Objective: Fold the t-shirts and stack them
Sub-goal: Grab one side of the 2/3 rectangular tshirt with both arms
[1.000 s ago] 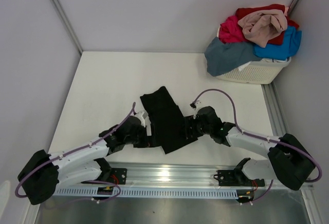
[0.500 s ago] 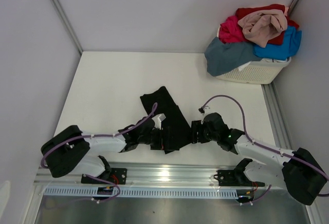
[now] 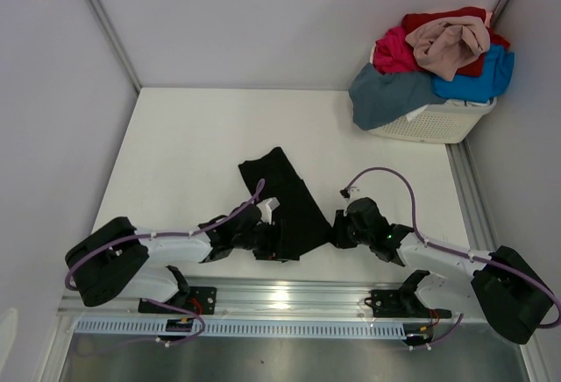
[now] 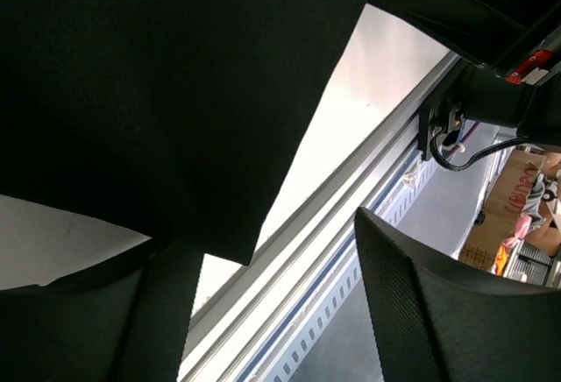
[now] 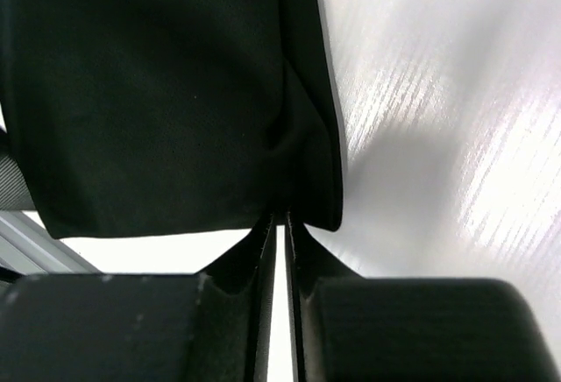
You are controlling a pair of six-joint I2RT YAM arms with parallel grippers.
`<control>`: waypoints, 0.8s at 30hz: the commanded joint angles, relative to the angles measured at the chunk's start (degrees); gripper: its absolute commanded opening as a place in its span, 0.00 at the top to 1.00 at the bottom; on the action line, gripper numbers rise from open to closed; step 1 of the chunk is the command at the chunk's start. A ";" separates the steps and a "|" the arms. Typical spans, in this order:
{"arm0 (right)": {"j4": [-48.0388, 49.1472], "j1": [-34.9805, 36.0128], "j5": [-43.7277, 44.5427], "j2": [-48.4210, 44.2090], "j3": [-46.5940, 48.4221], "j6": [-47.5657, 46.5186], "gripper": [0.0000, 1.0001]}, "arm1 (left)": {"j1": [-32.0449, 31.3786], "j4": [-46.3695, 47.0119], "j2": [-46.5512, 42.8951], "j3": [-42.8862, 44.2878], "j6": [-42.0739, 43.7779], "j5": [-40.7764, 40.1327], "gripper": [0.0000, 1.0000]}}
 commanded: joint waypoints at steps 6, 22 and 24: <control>4.14 0.33 0.06 0.37 -0.13 -0.65 1.00 | -0.51 -0.79 -2.05 0.06 1.28 0.91 0.46; -5.70 0.33 1.90 -4.37 3.39 -2.94 0.38 | -0.51 -3.08 3.76 6.03 4.45 3.90 1.00; -6.23 0.33 3.39 -4.64 3.22 -3.73 0.31 | -0.51 -3.87 3.58 6.21 4.97 3.73 0.99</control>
